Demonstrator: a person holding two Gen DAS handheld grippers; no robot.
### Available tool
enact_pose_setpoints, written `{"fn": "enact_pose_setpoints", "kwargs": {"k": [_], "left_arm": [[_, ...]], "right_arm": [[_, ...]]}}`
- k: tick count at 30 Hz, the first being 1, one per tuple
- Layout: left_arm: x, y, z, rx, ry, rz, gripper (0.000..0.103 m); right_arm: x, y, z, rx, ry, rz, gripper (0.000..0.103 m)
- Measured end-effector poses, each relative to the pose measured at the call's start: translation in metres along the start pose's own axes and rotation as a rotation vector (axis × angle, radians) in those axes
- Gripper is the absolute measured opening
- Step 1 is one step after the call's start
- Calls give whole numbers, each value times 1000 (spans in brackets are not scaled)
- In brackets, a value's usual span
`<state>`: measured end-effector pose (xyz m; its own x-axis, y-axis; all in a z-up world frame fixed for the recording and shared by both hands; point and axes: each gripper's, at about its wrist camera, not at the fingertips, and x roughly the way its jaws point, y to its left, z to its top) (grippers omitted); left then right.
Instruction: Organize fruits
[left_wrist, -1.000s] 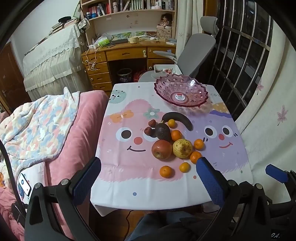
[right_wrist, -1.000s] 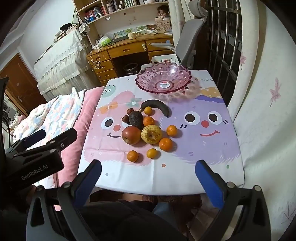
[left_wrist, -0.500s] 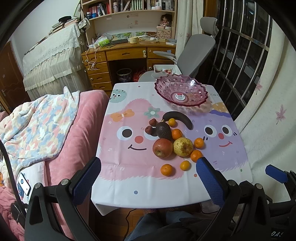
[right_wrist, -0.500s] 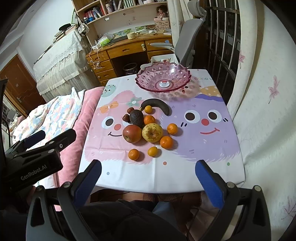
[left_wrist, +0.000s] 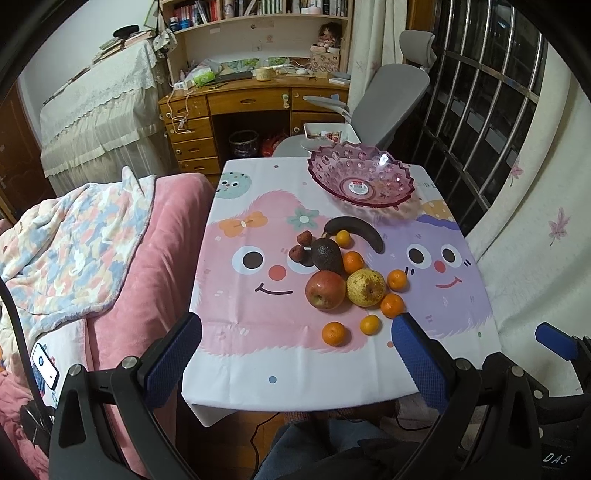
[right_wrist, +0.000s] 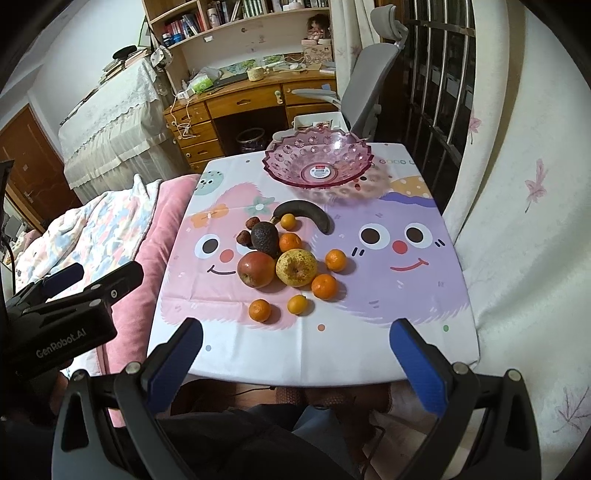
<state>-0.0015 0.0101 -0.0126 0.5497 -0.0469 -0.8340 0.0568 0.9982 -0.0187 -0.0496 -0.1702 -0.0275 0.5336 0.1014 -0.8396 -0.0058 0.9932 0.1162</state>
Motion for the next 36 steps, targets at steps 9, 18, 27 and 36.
{"fn": "enact_pose_setpoints", "kwargs": {"k": [9, 18, 27, 36], "left_arm": [[27, 17, 15, 2, 63, -67, 102], [67, 18, 31, 55, 116, -159, 102], [131, 11, 48, 121, 204, -145, 102], [212, 0, 58, 188, 351, -119, 102]], "right_arm": [[10, 9, 0, 14, -7, -25, 102], [31, 25, 0, -49, -124, -72, 102], [71, 18, 8, -111, -183, -179, 102], [129, 3, 9, -176, -132, -187, 102]]}}
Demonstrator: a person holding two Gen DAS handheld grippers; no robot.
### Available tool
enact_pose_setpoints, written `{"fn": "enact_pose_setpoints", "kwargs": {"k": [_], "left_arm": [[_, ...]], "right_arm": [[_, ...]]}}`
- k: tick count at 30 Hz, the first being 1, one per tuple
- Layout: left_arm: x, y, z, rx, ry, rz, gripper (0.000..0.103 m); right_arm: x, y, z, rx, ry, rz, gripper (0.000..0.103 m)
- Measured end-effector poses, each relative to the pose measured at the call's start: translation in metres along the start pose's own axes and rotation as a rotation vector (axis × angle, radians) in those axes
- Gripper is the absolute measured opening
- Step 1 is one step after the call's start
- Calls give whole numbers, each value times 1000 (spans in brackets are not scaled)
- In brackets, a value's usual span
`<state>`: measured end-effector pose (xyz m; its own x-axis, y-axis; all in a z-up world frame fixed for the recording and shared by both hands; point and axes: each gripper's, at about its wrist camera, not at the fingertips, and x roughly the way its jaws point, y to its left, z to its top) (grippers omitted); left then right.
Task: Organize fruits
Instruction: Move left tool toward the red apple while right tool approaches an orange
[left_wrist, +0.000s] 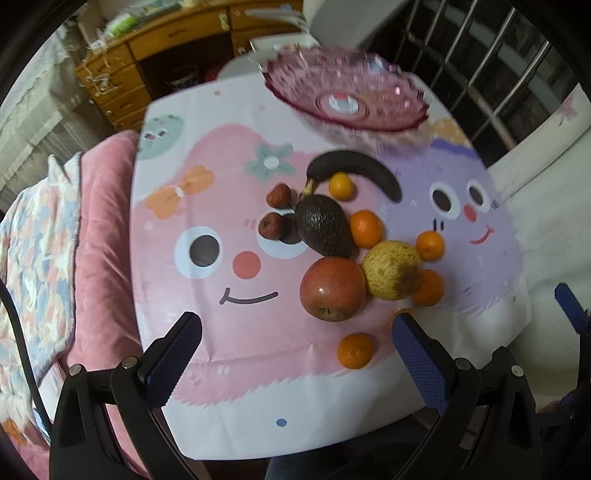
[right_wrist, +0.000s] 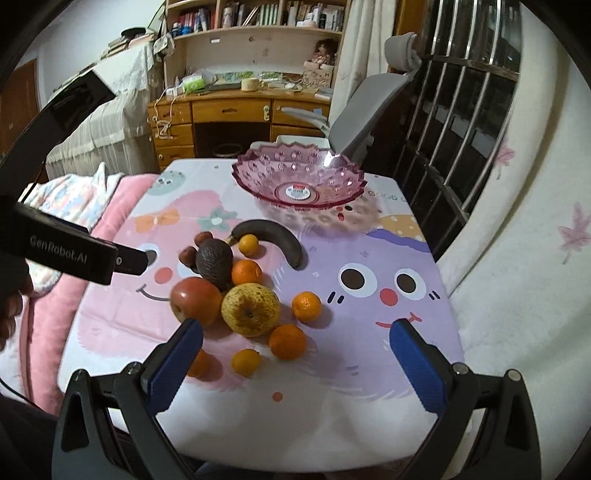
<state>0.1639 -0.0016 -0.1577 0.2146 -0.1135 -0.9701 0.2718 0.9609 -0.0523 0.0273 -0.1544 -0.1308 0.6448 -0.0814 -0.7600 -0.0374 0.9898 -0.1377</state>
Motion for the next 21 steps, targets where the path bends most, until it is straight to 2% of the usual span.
{"fn": "enact_pose_setpoints", "kwargs": {"k": [7, 13, 19, 21], "left_arm": [[49, -7, 20, 15, 115, -11, 102], [85, -14, 28, 11, 207, -27, 102], [108, -5, 26, -53, 249, -109, 102], [113, -2, 24, -74, 246, -145, 102]], "right_arm": [[50, -2, -8, -44, 98, 43, 101], [85, -7, -16, -51, 213, 109, 88], [109, -12, -21, -47, 290, 193, 80], [115, -13, -24, -47, 309, 212, 75]]}}
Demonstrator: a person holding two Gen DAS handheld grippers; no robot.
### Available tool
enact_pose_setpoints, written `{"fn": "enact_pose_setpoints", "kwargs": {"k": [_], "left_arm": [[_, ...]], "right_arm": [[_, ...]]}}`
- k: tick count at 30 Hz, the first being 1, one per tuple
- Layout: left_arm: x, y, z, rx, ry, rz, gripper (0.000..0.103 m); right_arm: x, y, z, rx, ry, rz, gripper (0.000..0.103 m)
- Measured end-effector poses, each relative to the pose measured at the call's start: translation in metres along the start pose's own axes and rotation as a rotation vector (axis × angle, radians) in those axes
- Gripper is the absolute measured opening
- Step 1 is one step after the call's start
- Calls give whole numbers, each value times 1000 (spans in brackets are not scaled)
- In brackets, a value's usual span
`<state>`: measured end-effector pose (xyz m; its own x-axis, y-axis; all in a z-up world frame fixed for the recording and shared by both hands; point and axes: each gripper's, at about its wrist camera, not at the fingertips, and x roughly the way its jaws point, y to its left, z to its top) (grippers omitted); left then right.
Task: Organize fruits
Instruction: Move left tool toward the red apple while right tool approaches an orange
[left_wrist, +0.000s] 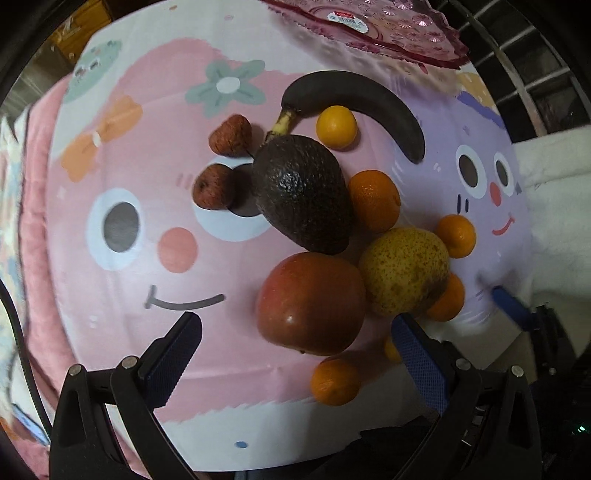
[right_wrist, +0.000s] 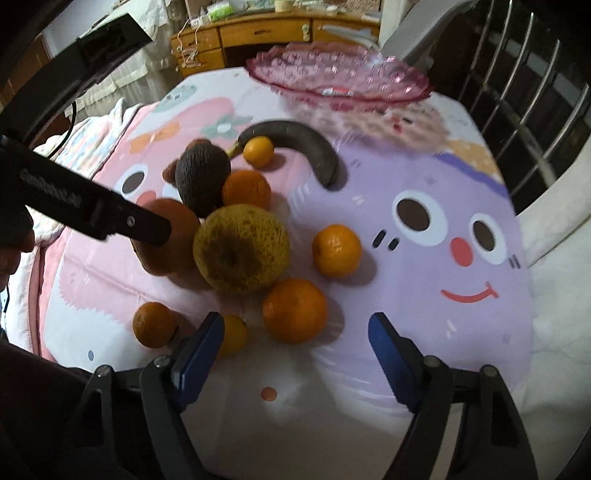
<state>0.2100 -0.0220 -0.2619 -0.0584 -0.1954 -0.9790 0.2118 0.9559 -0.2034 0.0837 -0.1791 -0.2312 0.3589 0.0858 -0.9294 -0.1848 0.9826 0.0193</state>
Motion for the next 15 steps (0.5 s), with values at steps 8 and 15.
{"fn": "enact_pose_setpoints", "kwargs": {"k": [8, 15], "left_arm": [[12, 15, -2, -41, -34, -103, 94], [27, 34, -5, -128, -54, -218, 84]], "right_arm": [[17, -3, 0, 5, 33, 107, 66], [22, -6, 1, 5, 15, 111, 65]]}}
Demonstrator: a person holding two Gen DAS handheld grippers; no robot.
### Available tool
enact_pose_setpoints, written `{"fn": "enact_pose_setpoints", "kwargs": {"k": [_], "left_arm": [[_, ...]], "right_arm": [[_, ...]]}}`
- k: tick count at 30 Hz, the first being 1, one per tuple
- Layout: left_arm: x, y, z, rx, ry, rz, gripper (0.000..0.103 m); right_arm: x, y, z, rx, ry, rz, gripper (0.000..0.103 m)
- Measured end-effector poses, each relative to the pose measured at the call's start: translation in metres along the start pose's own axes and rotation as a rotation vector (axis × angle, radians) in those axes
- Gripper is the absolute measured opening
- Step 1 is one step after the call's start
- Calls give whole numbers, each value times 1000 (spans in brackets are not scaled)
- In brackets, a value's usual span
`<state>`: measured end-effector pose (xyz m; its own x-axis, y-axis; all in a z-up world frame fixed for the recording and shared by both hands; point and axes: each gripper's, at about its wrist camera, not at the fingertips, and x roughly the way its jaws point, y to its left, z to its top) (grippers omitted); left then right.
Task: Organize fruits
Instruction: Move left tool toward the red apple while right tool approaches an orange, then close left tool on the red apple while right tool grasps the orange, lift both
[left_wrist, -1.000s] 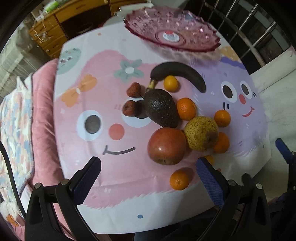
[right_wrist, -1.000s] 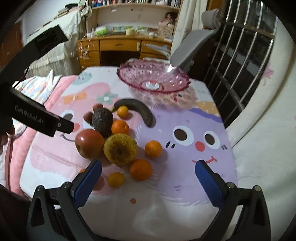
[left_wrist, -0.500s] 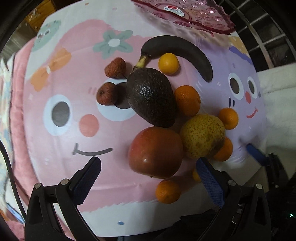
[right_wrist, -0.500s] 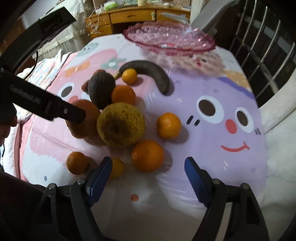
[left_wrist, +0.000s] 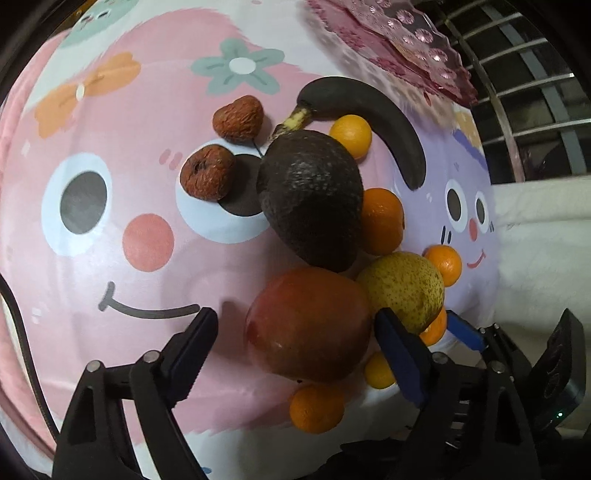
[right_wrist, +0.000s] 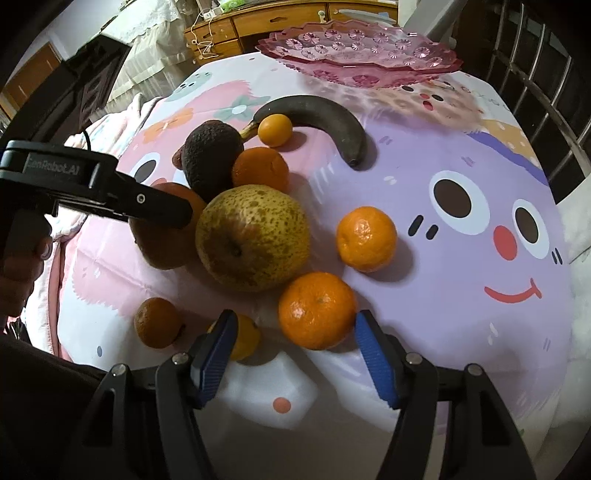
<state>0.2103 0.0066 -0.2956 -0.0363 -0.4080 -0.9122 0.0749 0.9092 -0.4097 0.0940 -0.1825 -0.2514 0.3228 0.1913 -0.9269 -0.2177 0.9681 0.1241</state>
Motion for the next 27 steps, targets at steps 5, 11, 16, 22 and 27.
{"fn": "enact_pose_setpoints", "kwargs": {"k": [5, 11, 16, 22, 27], "left_arm": [[8, 11, -7, -33, -4, -53, 81], [12, 4, -7, -66, -28, -114, 67], [12, 1, -10, -90, -53, -102, 67], [-5, 7, -22, -116, -115, -43, 67], [-35, 11, -29, -147, -185, -28, 67]], "right_arm": [[3, -4, 0, 8, -13, -13, 64], [8, -8, -1, 12, -12, -39, 52], [9, -11, 0, 20, -2, -32, 46], [5, -9, 1, 19, 14, -34, 44], [-16, -4, 11, -8, -28, -18, 44]]}}
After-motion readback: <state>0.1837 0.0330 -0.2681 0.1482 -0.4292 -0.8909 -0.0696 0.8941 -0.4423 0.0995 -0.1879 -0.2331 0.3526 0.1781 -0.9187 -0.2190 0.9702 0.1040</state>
